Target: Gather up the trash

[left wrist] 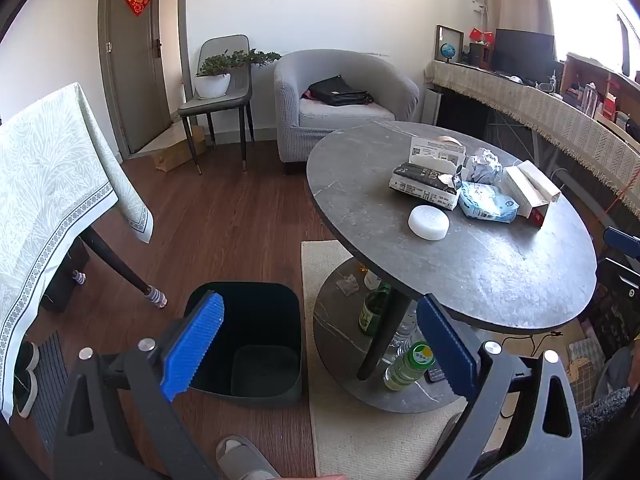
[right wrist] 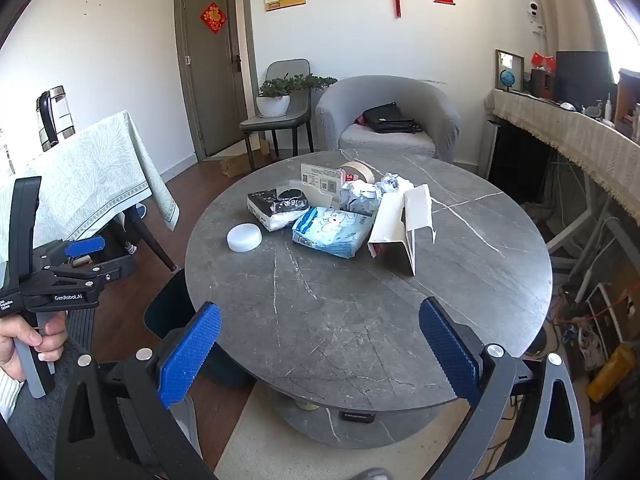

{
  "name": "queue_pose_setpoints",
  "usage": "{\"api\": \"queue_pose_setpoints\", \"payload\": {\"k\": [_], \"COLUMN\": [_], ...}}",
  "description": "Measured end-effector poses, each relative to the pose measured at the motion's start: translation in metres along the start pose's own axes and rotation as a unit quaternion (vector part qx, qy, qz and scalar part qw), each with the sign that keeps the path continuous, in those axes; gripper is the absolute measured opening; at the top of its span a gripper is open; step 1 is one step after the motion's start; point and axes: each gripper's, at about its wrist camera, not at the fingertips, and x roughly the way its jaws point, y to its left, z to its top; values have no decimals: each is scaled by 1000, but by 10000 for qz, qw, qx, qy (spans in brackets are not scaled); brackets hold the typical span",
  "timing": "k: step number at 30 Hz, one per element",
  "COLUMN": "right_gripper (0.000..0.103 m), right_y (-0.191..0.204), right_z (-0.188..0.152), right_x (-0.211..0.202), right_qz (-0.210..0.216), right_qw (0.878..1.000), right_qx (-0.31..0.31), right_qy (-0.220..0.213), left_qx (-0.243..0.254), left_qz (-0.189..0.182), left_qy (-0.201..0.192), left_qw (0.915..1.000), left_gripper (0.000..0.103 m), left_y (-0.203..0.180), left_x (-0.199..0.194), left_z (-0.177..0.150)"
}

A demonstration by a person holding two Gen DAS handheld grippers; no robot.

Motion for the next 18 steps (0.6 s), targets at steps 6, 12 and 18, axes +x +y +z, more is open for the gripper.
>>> {"api": "queue_pose_setpoints", "payload": {"k": [6, 12, 18], "right_gripper": [100, 100, 100], "right_y": [0, 1, 0], "right_z": [0, 0, 0], "right_x": [0, 0, 0], "right_qz": [-13, -20, -10], "right_qw": [10000, 10000, 10000], "right_qx": [-4, 3, -9], "right_qy": [7, 0, 7], "left_qx": [13, 18, 16], "left_qz": [16, 11, 13], "left_qy": [-3, 1, 0], "left_qw": [10000, 10000, 10000], "left_gripper": [99, 99, 99], "left_y": [0, 0, 0], "left_x": [0, 0, 0], "left_z": [0, 0, 0]}}
